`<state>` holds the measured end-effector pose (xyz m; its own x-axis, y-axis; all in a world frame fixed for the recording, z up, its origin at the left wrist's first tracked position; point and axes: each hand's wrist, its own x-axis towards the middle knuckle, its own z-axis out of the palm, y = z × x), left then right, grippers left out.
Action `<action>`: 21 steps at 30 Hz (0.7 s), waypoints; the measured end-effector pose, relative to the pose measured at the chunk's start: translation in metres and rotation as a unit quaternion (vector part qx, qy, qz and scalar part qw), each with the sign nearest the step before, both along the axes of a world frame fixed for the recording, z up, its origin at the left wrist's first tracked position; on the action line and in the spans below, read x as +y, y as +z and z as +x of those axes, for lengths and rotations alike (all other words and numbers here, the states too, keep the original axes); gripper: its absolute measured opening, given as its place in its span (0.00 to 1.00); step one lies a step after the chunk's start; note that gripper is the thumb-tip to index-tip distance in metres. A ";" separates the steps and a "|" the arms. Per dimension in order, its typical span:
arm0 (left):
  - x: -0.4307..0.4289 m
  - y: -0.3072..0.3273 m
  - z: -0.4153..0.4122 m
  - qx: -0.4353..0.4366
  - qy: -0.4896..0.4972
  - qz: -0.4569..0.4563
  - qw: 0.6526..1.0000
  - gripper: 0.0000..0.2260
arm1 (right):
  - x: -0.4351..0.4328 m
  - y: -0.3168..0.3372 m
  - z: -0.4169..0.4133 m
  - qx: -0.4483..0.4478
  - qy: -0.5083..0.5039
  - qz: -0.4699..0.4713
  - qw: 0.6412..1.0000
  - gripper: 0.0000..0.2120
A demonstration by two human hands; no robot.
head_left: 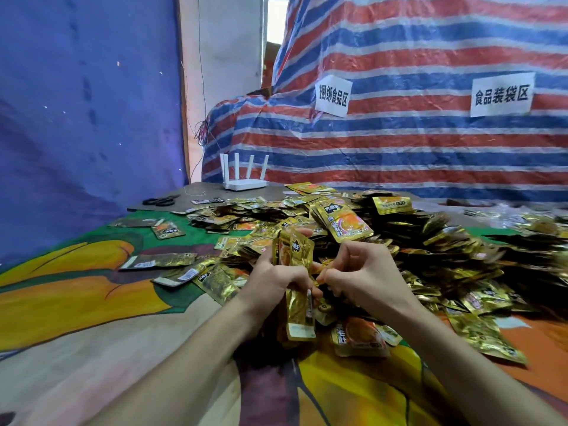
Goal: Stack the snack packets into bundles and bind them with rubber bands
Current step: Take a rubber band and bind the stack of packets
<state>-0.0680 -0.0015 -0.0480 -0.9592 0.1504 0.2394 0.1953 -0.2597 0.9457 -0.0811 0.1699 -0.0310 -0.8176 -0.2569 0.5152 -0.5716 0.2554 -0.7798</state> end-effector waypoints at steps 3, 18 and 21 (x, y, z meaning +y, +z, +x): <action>-0.001 0.000 0.001 0.006 0.001 -0.018 1.000 0.24 | 0.000 -0.001 0.001 -0.011 -0.004 0.009 1.000 0.08; -0.007 0.006 0.003 -0.136 -0.198 0.089 0.967 0.14 | 0.012 0.016 0.005 -0.265 0.265 -0.327 0.868 0.13; -0.011 0.005 -0.001 -0.137 -0.221 0.101 0.960 0.14 | 0.010 0.015 0.004 -0.284 0.274 -0.324 0.860 0.15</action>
<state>-0.0691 -0.0122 -0.0429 -0.8440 0.5335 0.0550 -0.2245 -0.4445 0.8672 -0.0774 0.1804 -0.0159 -0.8323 -0.4933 0.2529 0.0518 -0.5235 -0.8505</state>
